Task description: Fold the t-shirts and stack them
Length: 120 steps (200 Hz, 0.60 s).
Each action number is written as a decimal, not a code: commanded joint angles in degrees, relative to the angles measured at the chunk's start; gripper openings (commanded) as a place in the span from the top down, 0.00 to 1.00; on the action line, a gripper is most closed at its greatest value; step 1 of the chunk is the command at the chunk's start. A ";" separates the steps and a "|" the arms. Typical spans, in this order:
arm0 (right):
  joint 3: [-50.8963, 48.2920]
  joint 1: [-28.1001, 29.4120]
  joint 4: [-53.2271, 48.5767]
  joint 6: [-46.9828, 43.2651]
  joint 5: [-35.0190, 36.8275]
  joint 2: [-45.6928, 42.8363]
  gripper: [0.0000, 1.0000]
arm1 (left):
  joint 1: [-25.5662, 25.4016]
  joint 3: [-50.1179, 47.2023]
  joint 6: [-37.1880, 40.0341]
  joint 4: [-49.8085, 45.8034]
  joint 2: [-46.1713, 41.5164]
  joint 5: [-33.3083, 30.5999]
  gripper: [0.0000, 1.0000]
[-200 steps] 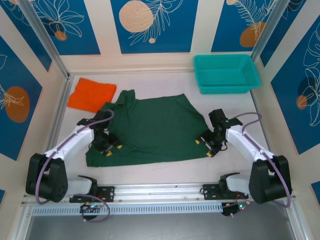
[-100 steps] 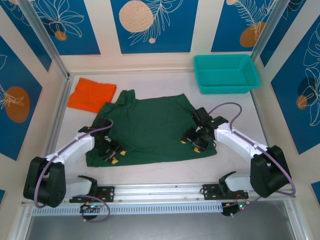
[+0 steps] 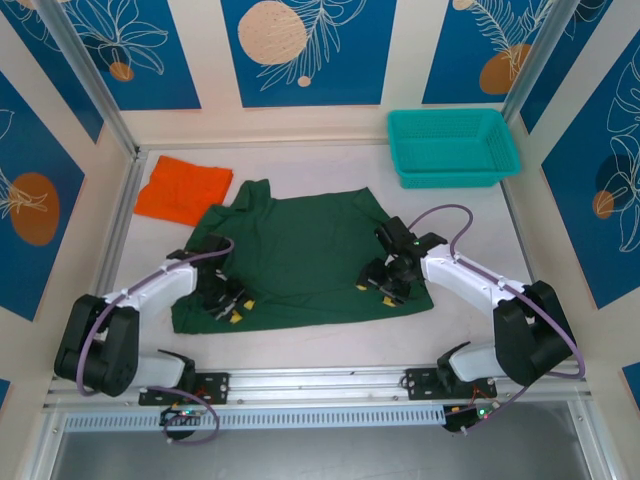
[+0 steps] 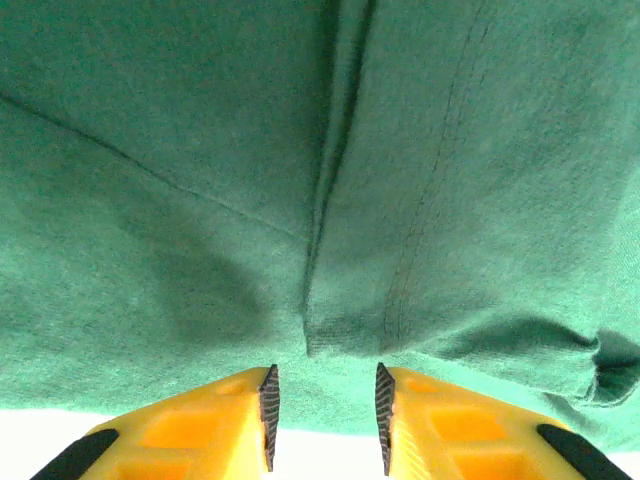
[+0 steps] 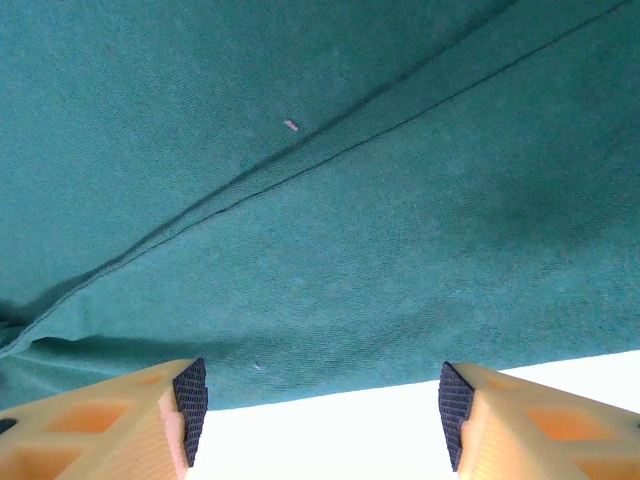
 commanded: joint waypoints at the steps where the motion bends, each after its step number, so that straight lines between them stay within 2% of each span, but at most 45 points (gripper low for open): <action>1: 0.24 0.36 0.07 -1.11 -1.43 0.46 0.35 | -0.75 1.51 0.39 0.07 1.78 -1.85 0.68; 120: 0.26 0.36 1.31 -2.00 -2.67 2.55 0.36 | -1.21 5.76 3.98 -1.31 7.22 -5.62 0.78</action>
